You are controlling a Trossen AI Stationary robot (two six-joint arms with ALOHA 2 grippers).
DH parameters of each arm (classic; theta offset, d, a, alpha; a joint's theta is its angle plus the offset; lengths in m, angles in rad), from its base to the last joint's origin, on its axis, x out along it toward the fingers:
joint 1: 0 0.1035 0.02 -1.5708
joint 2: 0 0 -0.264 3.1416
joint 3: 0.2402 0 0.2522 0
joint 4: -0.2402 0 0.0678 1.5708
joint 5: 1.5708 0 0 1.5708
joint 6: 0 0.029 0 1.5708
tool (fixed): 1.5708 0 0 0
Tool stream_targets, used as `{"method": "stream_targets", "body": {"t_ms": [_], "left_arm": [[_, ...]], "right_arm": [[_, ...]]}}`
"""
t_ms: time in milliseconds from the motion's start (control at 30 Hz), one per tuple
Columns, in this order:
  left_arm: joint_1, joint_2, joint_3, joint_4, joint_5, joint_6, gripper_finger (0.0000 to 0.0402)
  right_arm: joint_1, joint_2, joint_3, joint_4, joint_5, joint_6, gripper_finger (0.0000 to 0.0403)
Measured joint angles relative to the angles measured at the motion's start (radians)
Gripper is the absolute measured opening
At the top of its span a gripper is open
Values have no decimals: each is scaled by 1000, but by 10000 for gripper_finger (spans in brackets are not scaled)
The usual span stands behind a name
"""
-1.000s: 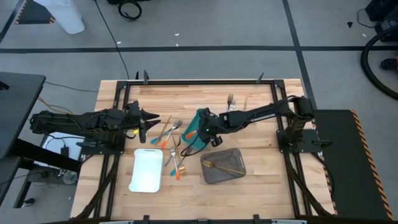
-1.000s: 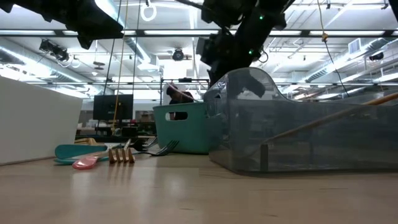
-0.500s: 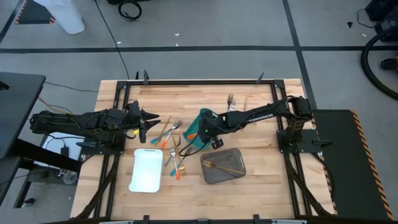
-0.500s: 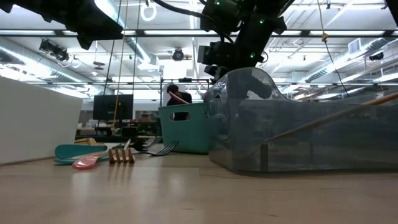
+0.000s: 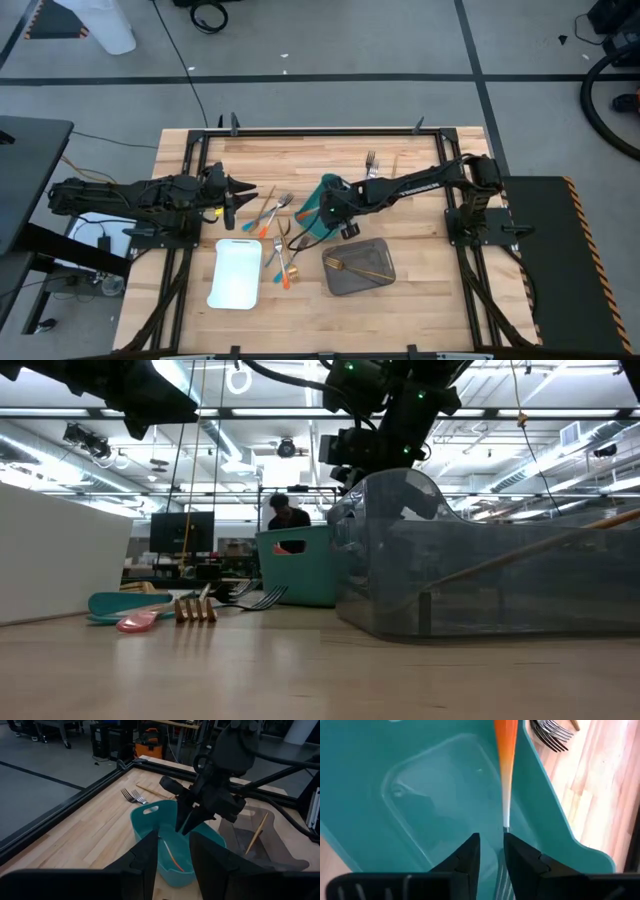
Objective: Sort silverware by color (type)
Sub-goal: Put the orange silver fork into the blue bin
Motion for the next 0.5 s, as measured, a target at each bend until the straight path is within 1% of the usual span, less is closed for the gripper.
{"method": "stream_targets", "body": {"t_ms": [100,267,367,500], "left_arm": [[0,0,0,-1,0,0,121],[0,0,0,-8,0,0,121],[0,0,0,-10,0,0,121],[0,0,0,-16,0,0,121]], "right_arm": [[7,-6,28,-5,21,-1,107],[13,-25,103,-75,69,0,110],[12,-54,138,-128,123,6,109],[12,-109,147,-195,197,13,108]]}}
